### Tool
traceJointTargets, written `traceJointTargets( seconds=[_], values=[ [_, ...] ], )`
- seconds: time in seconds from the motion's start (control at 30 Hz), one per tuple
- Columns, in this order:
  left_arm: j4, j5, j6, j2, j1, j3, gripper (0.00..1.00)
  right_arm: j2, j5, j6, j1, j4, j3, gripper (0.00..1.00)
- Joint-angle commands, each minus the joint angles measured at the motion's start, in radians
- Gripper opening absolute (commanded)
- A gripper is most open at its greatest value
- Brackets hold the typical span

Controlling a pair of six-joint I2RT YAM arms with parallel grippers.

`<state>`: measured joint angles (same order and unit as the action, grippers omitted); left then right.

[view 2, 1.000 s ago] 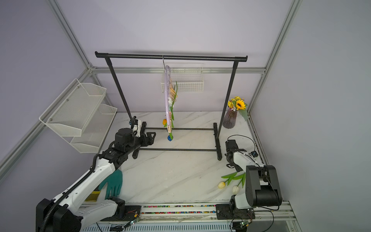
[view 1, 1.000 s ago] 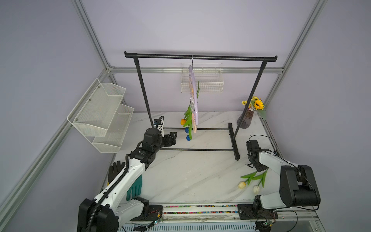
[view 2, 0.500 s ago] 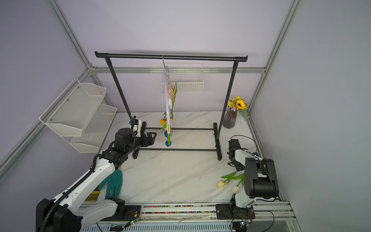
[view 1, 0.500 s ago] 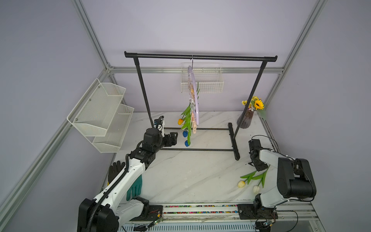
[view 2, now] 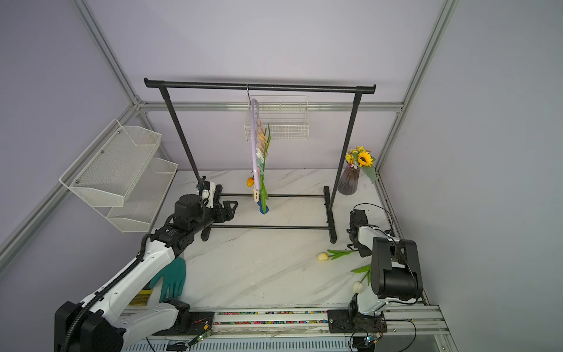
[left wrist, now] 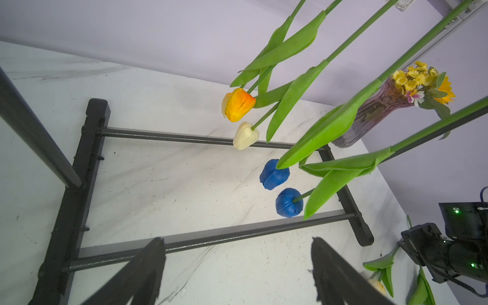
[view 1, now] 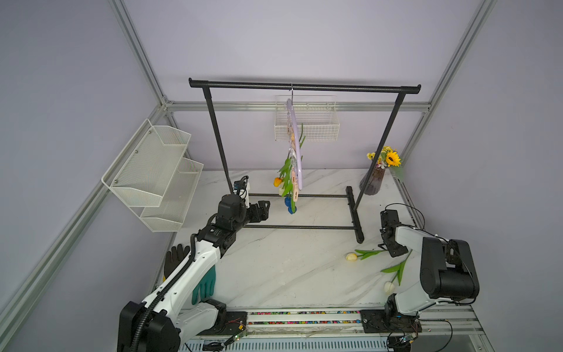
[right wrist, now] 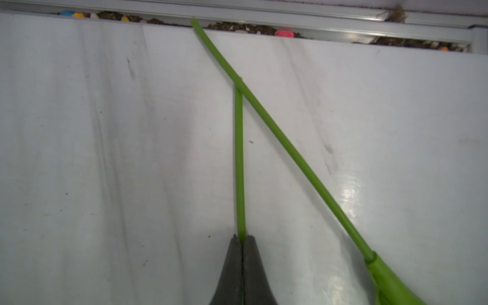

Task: Dry the flowers on a clothes hanger
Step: Pick up the flower at the center of the board.

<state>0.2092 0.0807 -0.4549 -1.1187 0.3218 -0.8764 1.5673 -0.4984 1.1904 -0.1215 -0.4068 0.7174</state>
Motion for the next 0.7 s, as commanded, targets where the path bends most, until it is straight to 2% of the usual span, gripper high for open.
traceJointTargets(
  seconds=[0.0,0.2,0.33,0.57,0.67],
  values=[
    [-0.02,-0.007,-0.014,0.029,-0.004,-0.01,0.87,0.0,0.161,-0.123,-0.002,0.124,-0.02,0.0],
    [-0.014,-0.009,-0.016,0.035,-0.006,-0.019,0.86,-0.128,0.217,-0.252,-0.002,0.162,0.014,0.0],
    [-0.013,-0.012,-0.016,0.039,-0.005,-0.03,0.86,-0.222,0.312,-0.364,0.006,0.202,0.047,0.0],
    [0.001,-0.018,-0.008,0.04,-0.005,-0.069,0.87,-0.319,0.543,-0.42,0.01,0.286,0.077,0.0],
    [0.004,-0.021,-0.004,0.045,-0.006,-0.077,0.87,-0.36,0.698,-0.439,0.01,0.39,0.057,0.0]
  ],
)
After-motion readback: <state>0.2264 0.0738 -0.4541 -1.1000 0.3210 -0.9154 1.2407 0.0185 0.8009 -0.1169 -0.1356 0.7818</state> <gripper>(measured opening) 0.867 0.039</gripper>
